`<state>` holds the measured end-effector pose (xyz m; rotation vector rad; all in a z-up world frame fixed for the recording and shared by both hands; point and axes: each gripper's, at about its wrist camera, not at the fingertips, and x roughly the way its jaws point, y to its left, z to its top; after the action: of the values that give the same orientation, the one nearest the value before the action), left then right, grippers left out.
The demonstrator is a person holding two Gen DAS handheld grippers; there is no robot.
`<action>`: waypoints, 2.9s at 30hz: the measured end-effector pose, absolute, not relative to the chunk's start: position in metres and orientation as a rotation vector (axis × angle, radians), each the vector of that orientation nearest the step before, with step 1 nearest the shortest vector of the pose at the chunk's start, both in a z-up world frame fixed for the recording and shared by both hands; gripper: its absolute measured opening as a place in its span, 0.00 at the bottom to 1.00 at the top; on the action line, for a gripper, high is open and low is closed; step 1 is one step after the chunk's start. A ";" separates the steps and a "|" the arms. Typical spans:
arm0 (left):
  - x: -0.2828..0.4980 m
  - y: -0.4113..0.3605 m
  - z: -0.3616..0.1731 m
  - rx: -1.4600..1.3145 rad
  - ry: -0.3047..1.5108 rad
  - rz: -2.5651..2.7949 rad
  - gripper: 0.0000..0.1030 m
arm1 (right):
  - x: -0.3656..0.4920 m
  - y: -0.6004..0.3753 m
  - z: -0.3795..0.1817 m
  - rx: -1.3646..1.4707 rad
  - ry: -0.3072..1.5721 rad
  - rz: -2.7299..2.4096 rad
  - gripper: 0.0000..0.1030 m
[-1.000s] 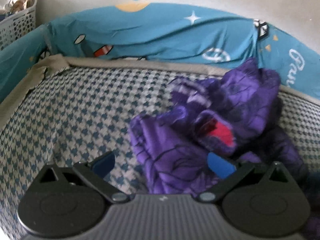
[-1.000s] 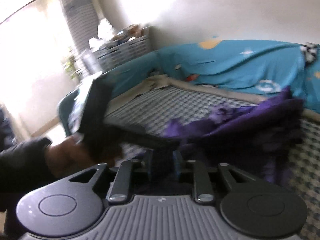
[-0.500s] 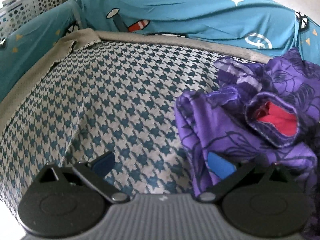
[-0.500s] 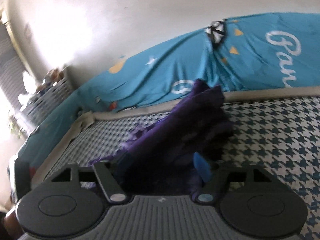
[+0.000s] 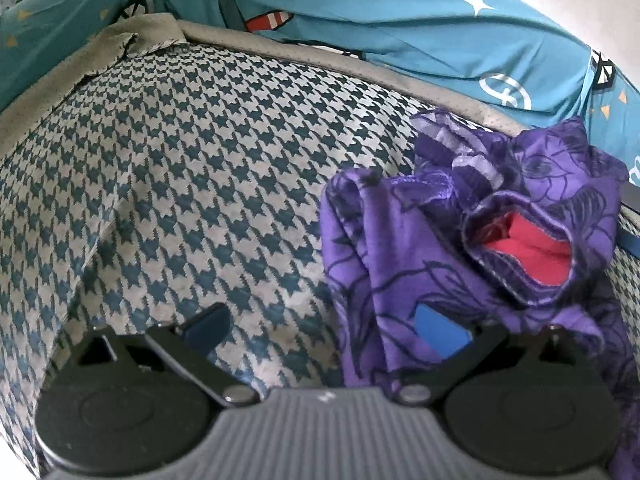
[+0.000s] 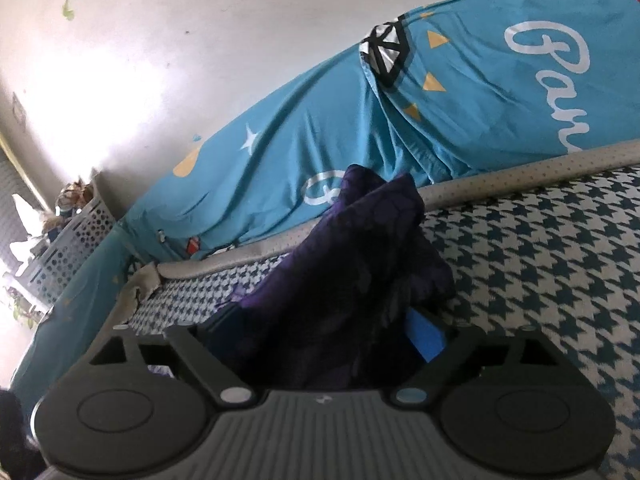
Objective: Fold clothes
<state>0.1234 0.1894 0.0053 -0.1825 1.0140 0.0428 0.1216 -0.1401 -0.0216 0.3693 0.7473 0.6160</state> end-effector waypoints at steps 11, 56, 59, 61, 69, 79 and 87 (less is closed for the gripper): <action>0.127 0.188 -0.003 -0.199 1.033 0.046 1.00 | 0.144 -0.111 -0.053 0.328 0.782 0.629 0.81; 0.132 0.086 0.046 -0.195 0.858 -0.081 1.00 | 0.101 -0.316 0.024 0.230 0.597 0.051 0.42; 0.126 0.075 0.054 -0.164 0.817 -0.088 1.00 | 0.091 -0.320 0.028 0.202 0.574 0.104 0.47; 0.123 0.067 0.057 -0.146 0.798 -0.101 1.00 | 0.086 -0.317 0.030 0.159 0.546 0.135 0.50; 0.116 0.035 0.051 -0.080 0.796 -0.194 1.00 | 0.079 -0.301 0.027 0.048 0.497 0.268 0.62; 0.102 -0.003 0.025 0.026 0.836 -0.290 1.00 | 0.079 -0.269 -0.012 -0.121 0.560 0.373 0.70; 0.096 -0.020 0.008 0.081 0.859 -0.329 1.00 | 0.088 -0.262 -0.039 -0.194 0.578 0.315 0.63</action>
<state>0.0959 -0.0200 0.0077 0.0809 0.8591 -0.3288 0.0877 -0.2615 -0.0389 -0.1936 0.5775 0.3153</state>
